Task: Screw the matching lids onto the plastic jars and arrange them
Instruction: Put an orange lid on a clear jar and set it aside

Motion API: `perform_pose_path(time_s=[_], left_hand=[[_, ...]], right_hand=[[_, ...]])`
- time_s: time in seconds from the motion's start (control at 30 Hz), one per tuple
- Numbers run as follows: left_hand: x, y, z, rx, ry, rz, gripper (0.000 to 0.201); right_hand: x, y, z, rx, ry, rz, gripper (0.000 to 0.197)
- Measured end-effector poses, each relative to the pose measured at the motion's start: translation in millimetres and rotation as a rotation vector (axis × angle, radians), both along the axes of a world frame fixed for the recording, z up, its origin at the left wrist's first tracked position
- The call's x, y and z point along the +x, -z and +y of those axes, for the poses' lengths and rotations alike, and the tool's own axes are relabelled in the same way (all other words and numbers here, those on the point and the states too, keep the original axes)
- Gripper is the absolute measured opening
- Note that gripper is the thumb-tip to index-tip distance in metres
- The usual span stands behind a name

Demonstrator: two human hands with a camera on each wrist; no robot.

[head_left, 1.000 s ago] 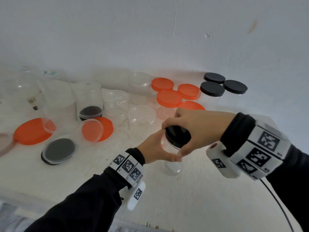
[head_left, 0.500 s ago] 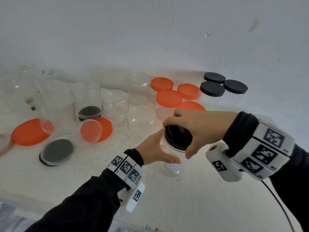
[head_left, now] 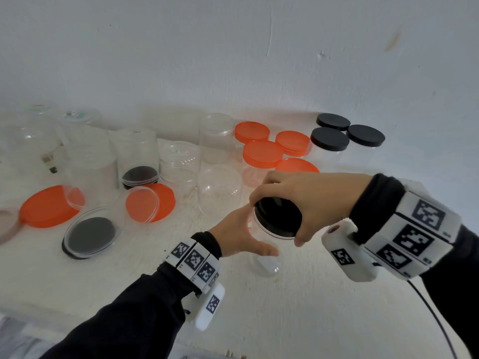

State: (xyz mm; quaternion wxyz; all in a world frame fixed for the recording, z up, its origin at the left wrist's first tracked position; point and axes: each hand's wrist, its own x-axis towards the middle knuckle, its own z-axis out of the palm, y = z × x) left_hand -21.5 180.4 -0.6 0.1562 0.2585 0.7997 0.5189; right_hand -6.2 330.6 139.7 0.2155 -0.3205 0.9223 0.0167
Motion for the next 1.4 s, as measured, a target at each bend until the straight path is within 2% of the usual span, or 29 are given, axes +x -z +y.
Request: perform_pose_path(time_s=[0.2, 0.47, 0.6, 0.77, 0.93, 1.2, 1.4], left_hand=[[0, 0, 0, 0.008, 0.0, 0.013, 0.084], [-1, 0, 0, 0.004, -0.02, 0.02, 0.084], [1, -1, 1, 0.009, -0.024, 0.017, 0.082], [1, 0, 2, 0.001, -0.012, 0.022, 0.085], [1, -2, 1, 0.003, 0.003, 0.017, 0.074], [-1, 0, 1, 0.003, -0.003, 0.014, 0.073], [0, -1, 3, -0.018, -0.006, 0.025, 0.084]], right_hand=[[-3, 0, -3, 0.036, -0.009, 0.033, 0.082], [-8, -1, -1, 0.018, -0.021, -0.009, 0.083], [0, 2, 2, 0.029, 0.072, 0.006, 0.085], [3, 3, -1, 0.036, 0.051, 0.063, 0.075], [3, 1, 3, -0.011, 0.014, 0.002, 0.074], [4, 2, 0, 0.002, 0.014, 0.031, 0.074], [3, 0, 0, -0.026, 0.028, 0.036, 0.071]])
